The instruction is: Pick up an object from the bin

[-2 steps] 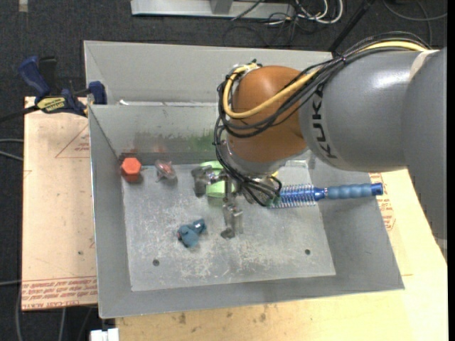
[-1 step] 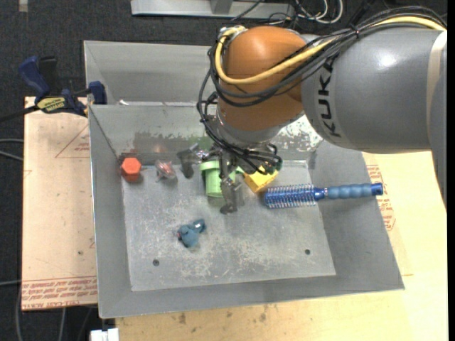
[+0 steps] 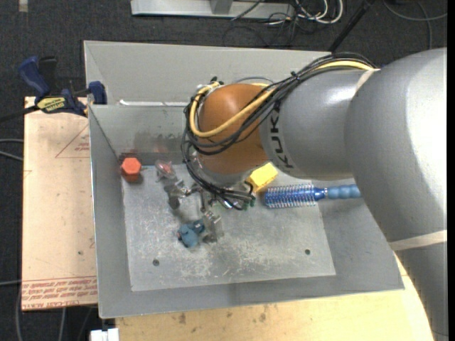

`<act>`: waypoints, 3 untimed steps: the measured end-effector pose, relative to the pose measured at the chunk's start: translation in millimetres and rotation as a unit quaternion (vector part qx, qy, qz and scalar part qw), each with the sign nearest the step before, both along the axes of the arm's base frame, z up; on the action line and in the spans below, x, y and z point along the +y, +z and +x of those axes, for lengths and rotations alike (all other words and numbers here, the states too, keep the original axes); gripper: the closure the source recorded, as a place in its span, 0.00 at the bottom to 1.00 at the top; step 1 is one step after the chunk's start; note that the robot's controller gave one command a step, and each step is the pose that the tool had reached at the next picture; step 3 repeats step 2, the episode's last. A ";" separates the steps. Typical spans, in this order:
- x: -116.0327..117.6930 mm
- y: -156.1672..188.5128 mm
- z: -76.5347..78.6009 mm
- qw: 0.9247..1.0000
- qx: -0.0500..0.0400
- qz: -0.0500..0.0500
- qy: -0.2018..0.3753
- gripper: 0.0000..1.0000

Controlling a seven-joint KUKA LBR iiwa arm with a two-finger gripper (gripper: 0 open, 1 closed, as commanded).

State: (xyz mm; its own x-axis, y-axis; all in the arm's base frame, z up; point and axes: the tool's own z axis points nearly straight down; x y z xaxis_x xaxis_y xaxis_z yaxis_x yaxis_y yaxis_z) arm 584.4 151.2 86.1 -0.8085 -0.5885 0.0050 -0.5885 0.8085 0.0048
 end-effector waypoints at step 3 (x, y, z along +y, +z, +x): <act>10.2 139.1 14.0 1.000 -0.010 0.002 0.006 1.00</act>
Offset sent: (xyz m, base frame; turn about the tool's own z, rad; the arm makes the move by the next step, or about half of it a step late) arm 0.0000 0.0000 0.0000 0.0000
